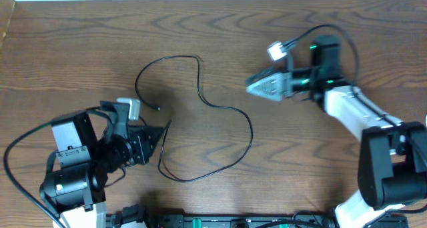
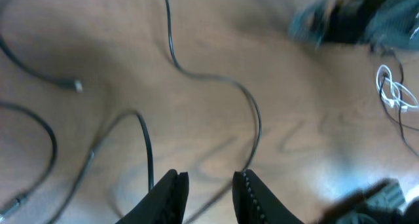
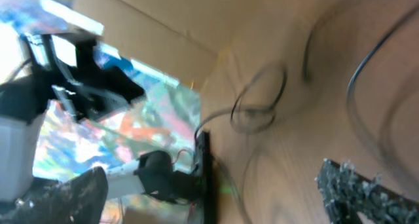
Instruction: Untangle cables
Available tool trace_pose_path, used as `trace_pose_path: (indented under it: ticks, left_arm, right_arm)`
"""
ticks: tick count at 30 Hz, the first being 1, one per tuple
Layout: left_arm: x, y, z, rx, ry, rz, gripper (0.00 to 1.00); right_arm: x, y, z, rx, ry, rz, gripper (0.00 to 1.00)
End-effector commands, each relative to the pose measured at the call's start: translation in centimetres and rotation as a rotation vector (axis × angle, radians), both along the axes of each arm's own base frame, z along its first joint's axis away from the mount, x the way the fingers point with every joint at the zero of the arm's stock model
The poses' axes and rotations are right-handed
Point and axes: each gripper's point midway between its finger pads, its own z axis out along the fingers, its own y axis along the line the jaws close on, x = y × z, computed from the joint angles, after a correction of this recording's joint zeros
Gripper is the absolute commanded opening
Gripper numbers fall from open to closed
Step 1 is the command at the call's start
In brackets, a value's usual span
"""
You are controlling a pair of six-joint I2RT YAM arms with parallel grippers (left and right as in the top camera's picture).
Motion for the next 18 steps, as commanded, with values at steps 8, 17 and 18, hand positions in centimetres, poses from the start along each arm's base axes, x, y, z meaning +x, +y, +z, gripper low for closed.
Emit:
trace_pose_path:
  ticks: [8,17,18]
  left_arm:
    - [1.2,0.4,8.3,-0.029,-0.174,0.09,0.27]
    - [0.1,9.4,9.1,0.293,-0.103,0.573,0.19]
    - [-0.3,10.2,9.1,0.327,-0.089,0.611,0.19]
  right_arm:
    - [-5.5,9.2,-6.8,-0.381,0.027,-0.004,0.99]
    - [-8.0,14.4,-10.5,-0.649,-0.056,-0.207,0.98]
    - [-8.2,14.7,-10.6,-0.666,-0.084,-0.226,0.98]
